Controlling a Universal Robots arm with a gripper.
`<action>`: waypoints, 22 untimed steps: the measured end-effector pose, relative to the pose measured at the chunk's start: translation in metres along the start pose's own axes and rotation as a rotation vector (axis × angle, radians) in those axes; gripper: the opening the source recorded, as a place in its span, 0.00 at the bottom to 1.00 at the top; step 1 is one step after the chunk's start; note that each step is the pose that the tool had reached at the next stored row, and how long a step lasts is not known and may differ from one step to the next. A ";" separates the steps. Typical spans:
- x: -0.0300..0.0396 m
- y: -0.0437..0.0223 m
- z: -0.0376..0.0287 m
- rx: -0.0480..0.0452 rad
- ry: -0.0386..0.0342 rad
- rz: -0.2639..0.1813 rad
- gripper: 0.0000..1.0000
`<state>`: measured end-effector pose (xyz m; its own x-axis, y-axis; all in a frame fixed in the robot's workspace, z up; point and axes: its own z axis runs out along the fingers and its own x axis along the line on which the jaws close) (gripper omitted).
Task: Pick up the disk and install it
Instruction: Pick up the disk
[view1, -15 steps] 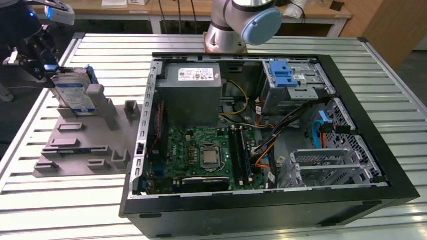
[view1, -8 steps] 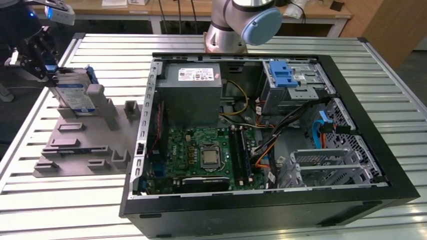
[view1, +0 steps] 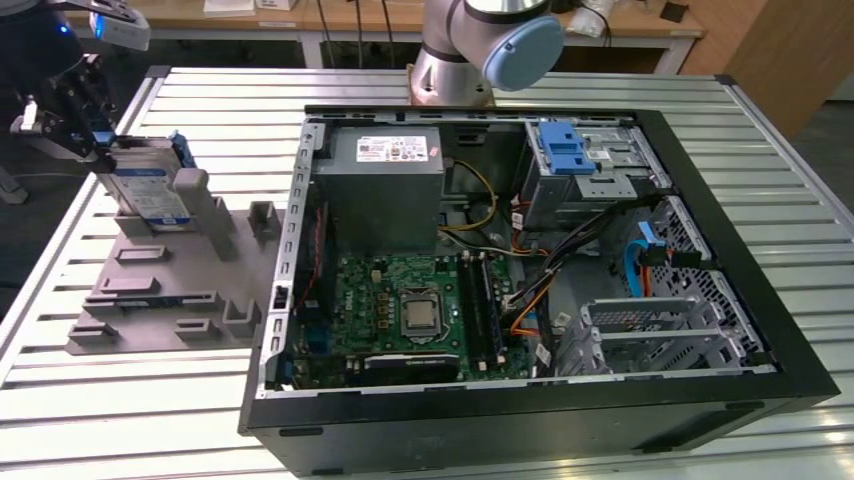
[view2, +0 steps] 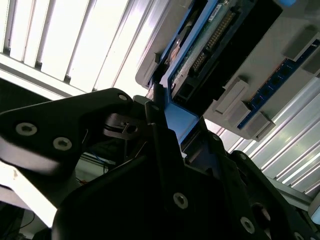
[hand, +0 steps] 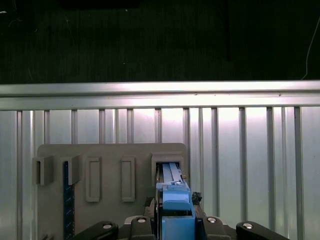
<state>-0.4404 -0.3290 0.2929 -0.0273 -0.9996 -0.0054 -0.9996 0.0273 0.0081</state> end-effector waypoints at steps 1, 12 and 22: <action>0.0000 0.0000 0.0000 0.0000 0.0000 0.000 0.36; 0.0000 0.0000 -0.0015 0.0001 -0.0001 0.000 0.36; 0.0000 0.0000 -0.0032 -0.0001 0.0000 0.000 0.36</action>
<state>-0.4404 -0.3290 0.2961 -0.0274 -0.9996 -0.0054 -0.9996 0.0273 0.0083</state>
